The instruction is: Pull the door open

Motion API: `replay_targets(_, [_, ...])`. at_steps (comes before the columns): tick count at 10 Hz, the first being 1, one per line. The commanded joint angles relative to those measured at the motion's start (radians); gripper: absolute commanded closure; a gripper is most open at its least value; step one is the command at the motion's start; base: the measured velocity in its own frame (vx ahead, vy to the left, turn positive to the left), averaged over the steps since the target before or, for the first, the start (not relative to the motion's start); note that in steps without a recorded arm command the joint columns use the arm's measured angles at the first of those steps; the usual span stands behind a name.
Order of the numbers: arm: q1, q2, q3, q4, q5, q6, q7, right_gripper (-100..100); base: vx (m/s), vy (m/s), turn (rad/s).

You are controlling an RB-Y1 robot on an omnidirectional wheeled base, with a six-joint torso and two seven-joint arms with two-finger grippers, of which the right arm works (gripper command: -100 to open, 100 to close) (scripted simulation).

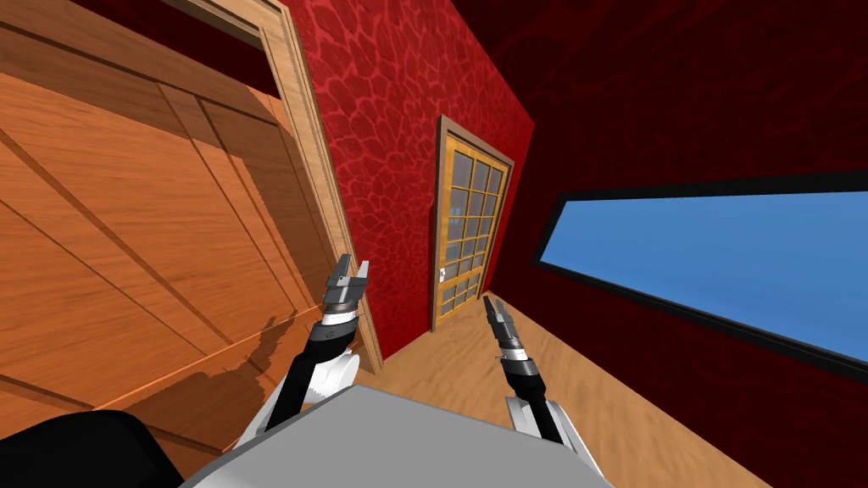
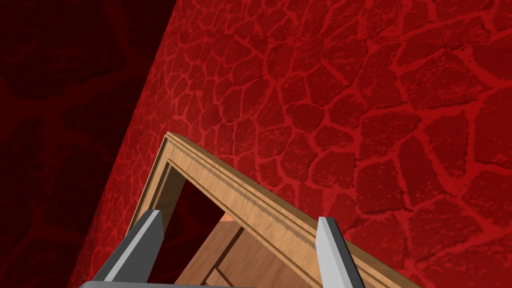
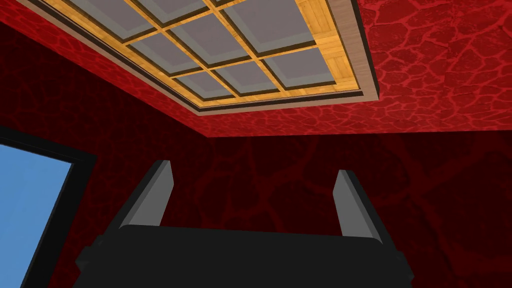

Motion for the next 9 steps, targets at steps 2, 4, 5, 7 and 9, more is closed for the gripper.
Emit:
replay_targets(2, [-0.014, -0.001, 0.006, 0.064, 0.026, -0.016, 0.050, -100, 0.062, -0.075, 0.087])
replay_targets(4, [-0.024, -0.001, 0.008, 0.102, 0.040, -0.026, 0.077, -100, 0.050, -0.062, 0.051])
replay_targets(5, [-0.029, -0.001, 0.009, 0.122, 0.047, -0.031, 0.090, -100, 0.047, -0.060, 0.046])
replay_targets(7, [-0.039, -0.001, 0.010, 0.160, 0.061, -0.041, 0.117, -100, 0.054, -0.057, 0.052])
replay_targets(9, [-0.049, 0.000, 0.012, 0.199, 0.075, -0.051, 0.144, -100, 0.043, -0.057, 0.054])
